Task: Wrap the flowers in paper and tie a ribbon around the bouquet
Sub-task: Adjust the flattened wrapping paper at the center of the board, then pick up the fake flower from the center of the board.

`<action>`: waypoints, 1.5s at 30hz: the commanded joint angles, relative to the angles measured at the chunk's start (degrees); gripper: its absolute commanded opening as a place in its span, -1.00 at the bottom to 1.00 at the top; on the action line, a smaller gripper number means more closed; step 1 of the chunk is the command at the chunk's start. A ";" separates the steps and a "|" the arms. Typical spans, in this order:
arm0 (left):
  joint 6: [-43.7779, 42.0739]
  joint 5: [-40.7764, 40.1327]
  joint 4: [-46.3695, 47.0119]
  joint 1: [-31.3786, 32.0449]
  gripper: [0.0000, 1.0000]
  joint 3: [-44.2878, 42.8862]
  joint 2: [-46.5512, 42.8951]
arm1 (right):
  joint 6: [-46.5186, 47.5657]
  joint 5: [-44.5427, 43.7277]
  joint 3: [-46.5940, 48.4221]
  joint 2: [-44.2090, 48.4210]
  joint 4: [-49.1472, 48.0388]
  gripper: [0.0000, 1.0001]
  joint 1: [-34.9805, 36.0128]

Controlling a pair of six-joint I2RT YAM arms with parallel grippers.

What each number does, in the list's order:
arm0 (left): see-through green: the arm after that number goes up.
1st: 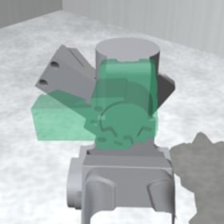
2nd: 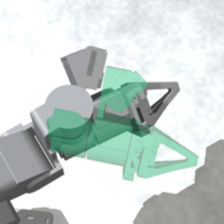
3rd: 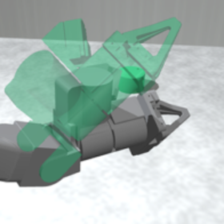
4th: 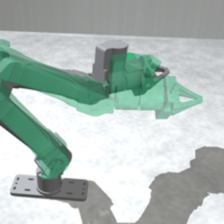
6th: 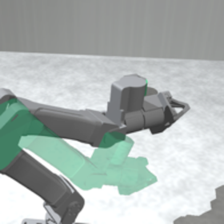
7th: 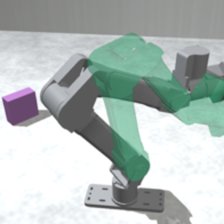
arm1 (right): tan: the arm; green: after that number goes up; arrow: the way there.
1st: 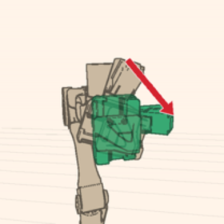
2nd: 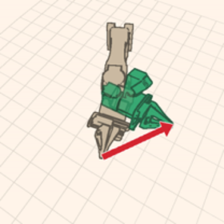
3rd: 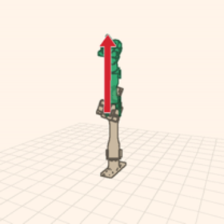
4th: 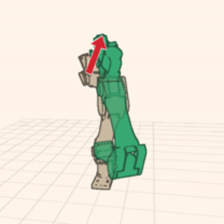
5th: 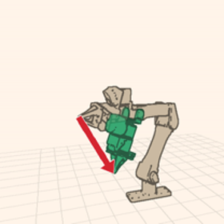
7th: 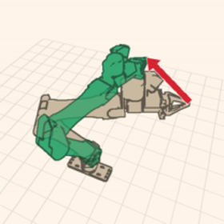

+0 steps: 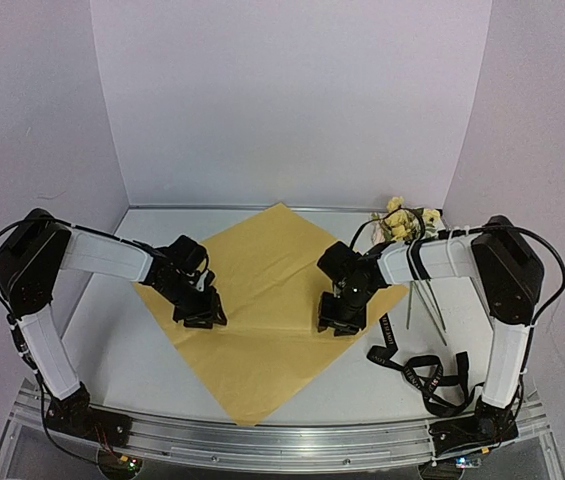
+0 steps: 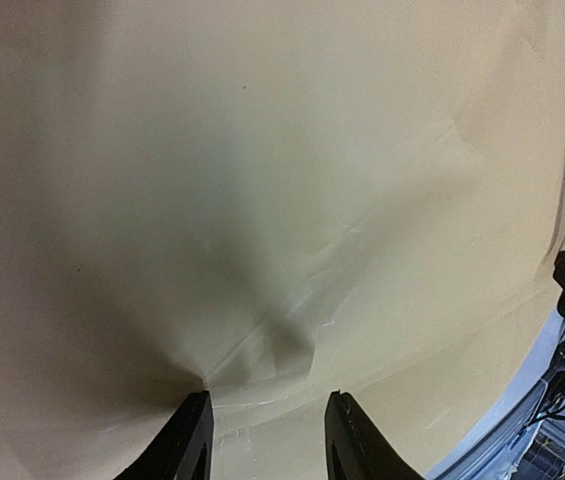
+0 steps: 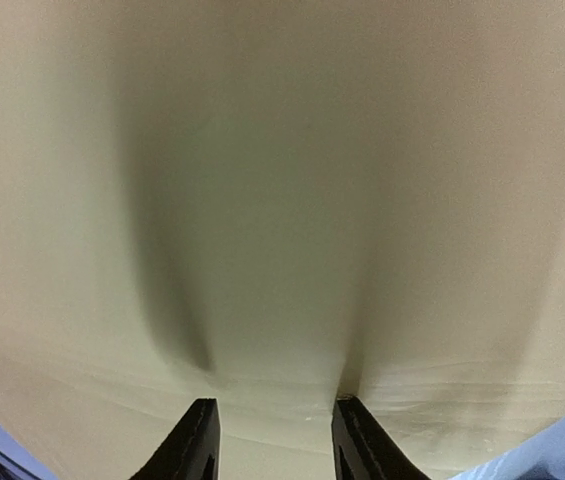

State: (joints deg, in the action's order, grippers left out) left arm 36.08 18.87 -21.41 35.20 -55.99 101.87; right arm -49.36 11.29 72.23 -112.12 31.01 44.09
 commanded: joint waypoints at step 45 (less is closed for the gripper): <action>-6.70 -0.04 -6.93 -1.27 0.14 -18.99 -5.33 | 35.14 -4.33 54.12 -22.82 47.86 0.57 -36.64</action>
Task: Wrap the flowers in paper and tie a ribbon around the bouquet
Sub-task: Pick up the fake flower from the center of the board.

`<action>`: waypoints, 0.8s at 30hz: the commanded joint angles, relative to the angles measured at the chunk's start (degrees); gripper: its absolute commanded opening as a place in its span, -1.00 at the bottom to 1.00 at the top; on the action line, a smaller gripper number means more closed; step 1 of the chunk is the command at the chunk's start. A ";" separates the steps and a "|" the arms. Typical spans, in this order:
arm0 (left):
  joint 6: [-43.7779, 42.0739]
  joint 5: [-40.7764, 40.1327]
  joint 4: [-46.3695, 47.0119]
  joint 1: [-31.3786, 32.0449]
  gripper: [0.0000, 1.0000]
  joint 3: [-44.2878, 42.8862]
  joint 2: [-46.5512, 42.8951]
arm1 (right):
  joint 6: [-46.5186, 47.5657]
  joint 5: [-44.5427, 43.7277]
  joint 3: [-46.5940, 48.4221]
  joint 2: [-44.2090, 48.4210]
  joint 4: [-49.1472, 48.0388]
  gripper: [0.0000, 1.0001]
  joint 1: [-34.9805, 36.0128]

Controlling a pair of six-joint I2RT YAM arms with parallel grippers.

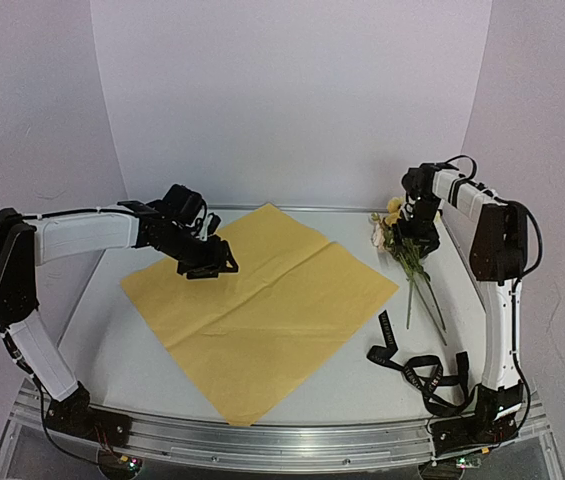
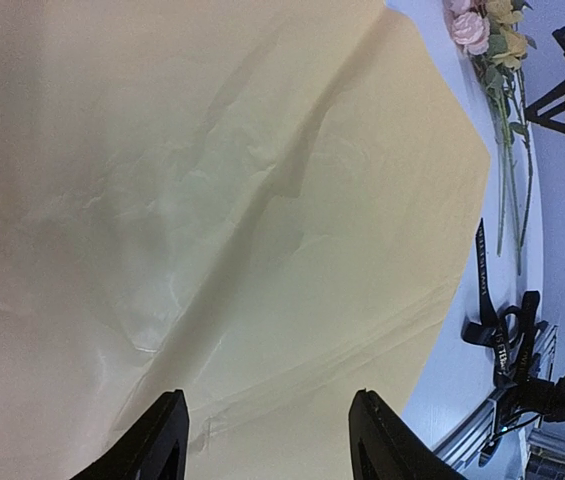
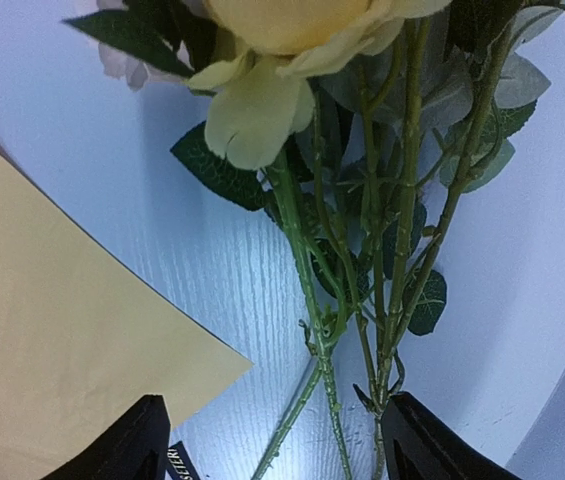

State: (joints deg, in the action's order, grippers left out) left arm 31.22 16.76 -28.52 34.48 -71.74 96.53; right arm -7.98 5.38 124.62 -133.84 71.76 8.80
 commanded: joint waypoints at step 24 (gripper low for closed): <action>-1.31 5.74 2.38 -1.35 0.10 -3.21 0.40 | -25.71 5.12 3.64 -10.73 6.34 0.15 -2.49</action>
State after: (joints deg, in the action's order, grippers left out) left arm 29.94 21.41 -28.43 33.41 -73.08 96.82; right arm -30.01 11.23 126.54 -142.78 76.12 6.42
